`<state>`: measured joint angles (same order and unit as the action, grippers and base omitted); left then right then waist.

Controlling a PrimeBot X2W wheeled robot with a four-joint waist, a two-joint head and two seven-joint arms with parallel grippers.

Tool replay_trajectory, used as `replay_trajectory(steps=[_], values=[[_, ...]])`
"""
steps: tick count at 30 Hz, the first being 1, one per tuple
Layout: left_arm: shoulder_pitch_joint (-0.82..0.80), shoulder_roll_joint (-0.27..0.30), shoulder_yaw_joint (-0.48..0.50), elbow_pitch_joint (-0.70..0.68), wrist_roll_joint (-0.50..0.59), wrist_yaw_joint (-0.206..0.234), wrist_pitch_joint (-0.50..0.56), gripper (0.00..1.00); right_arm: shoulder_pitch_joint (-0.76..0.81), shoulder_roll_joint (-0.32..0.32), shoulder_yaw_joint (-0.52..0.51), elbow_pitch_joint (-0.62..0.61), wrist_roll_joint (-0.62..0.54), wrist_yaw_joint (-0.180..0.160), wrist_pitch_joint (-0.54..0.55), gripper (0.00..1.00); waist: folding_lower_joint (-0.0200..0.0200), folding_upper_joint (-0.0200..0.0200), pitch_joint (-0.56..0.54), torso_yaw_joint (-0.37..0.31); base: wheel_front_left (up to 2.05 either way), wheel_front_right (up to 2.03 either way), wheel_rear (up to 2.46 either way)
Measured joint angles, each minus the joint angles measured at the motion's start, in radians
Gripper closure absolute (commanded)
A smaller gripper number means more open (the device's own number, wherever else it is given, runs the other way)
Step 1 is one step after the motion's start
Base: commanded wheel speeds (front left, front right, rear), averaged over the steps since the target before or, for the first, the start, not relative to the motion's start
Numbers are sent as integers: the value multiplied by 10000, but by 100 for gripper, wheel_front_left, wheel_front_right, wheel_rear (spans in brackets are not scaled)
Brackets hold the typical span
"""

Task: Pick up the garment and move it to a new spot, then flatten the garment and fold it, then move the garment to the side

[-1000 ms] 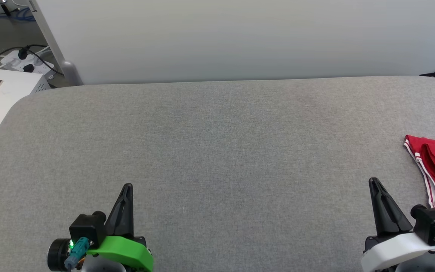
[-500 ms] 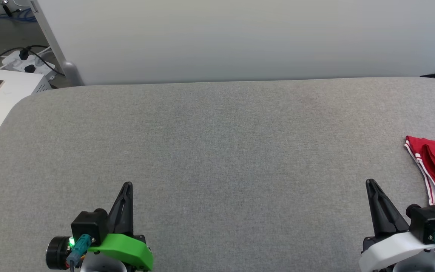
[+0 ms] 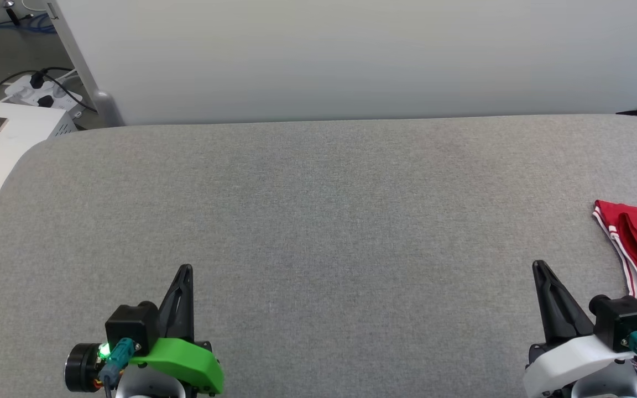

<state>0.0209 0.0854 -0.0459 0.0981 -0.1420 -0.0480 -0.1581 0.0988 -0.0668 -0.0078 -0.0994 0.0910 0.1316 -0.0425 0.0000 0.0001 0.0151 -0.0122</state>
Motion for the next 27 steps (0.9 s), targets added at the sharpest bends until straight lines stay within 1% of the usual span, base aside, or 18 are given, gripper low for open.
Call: replay_trajectory(steps=[27], values=[[-5,-142,171,-334,460,157,539,100,-269,46,29,339,-267,0,123,100,0,0,-52,42,0,0,0]])
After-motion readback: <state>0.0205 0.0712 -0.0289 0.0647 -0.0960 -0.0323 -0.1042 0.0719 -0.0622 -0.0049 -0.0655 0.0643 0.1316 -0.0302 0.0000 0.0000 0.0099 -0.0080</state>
